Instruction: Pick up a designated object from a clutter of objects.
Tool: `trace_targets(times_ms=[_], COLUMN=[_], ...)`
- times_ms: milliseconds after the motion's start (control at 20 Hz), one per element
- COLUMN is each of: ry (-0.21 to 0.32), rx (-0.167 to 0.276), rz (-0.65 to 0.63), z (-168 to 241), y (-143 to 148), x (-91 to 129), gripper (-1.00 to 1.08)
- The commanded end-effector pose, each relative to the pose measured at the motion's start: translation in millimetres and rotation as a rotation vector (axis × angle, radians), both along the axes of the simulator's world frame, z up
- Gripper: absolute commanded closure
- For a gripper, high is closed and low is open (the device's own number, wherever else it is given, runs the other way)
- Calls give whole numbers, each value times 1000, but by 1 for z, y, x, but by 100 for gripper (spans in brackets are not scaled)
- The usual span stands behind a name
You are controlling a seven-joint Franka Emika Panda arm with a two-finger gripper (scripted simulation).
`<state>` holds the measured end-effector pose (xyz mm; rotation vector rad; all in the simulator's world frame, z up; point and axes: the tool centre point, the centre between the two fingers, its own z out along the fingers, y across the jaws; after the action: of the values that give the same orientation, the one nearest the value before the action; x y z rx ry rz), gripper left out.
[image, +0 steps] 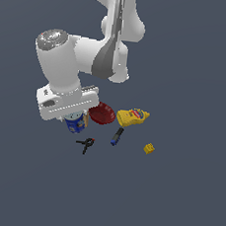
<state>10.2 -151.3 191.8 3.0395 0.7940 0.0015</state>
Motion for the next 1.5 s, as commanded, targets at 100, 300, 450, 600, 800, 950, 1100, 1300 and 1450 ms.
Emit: trace_targets(times_ms=[100,300,450,600,800,950,1100,1300,1450], ry=[2,1,1,1,1,1,1,1,1], rx=[0,0,-1,-2,-2,-2,-2,-2,-1], rz=[-1,0,0,0,0,0,0,0,0], z=[30,57,78,100,127,145,160,174,182], y=[13,25,33,42,54,61,67,73,76], x=[-24,-44,-59,-74,-93,-105,-115,-124,-128], gripper=[108,108,108,108,108,108,108,108,108])
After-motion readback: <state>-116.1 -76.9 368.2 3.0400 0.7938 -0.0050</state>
